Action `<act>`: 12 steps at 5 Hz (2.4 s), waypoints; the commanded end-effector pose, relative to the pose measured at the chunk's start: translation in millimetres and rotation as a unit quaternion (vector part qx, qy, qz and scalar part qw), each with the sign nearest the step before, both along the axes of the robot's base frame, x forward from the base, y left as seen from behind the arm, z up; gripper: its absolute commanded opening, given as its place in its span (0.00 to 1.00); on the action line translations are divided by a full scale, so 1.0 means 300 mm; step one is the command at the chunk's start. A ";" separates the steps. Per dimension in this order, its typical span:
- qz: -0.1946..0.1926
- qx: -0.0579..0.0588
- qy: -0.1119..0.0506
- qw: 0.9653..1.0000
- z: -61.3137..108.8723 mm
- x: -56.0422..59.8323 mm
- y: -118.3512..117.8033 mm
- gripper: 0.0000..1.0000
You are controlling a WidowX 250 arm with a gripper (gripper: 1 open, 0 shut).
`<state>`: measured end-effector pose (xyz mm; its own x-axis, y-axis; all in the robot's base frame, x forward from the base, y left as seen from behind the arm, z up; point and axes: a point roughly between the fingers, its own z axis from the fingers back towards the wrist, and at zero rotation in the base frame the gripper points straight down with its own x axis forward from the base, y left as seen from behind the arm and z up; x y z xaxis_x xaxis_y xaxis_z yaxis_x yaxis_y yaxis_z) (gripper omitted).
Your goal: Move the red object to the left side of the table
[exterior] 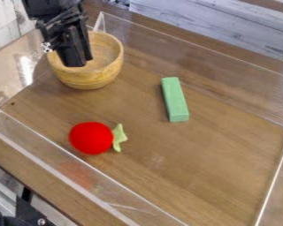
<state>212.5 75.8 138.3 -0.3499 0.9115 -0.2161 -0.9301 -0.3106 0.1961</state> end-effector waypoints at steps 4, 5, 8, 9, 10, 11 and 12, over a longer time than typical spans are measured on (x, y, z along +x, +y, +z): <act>-0.044 0.003 0.018 0.999 -0.175 -0.059 -0.079 0.00; -0.024 0.004 0.019 1.000 -0.206 -0.062 -0.094 0.00; 0.009 -0.015 0.011 1.000 -0.044 -0.043 -0.101 0.00; 0.005 -0.015 0.012 1.000 -0.028 -0.061 -0.120 0.00; 0.024 -0.019 0.018 0.999 -0.070 -0.074 -0.091 1.00; 0.047 -0.021 0.023 0.998 -0.113 -0.086 -0.062 1.00; 0.073 -0.021 0.030 0.997 -0.146 -0.053 -0.095 1.00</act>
